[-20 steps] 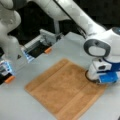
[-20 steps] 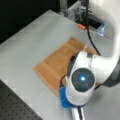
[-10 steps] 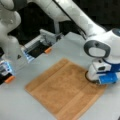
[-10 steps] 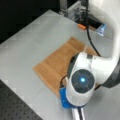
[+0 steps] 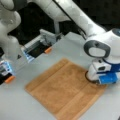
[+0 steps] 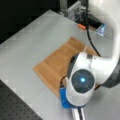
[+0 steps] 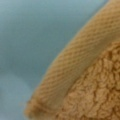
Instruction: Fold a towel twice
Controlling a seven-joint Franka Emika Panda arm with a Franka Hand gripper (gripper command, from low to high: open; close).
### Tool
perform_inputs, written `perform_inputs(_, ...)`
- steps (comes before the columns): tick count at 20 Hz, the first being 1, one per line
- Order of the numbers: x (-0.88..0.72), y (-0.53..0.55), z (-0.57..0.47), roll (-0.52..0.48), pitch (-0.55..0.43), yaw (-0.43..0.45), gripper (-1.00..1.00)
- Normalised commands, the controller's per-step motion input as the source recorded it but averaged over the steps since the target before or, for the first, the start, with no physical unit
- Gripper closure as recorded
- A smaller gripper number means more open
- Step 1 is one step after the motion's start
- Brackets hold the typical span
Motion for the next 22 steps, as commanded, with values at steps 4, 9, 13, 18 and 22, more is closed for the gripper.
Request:
perform_inputs(4,0.07,0.08,-0.17,-0.183,-0.011,0.046,1.00)
perform_inputs(9,0.04,0.08,-0.17,-0.171,-0.027,0.057,1.00)
perform_inputs(13,0.02,0.09,-0.16,-0.153,-0.055,0.062,1.00)
perform_inputs(18,-0.01,0.09,-0.14,-0.113,-0.078,0.049,1.00)
perform_inputs(22,-0.06,0.05,-0.11,-0.122,-0.050,0.021,1.00)
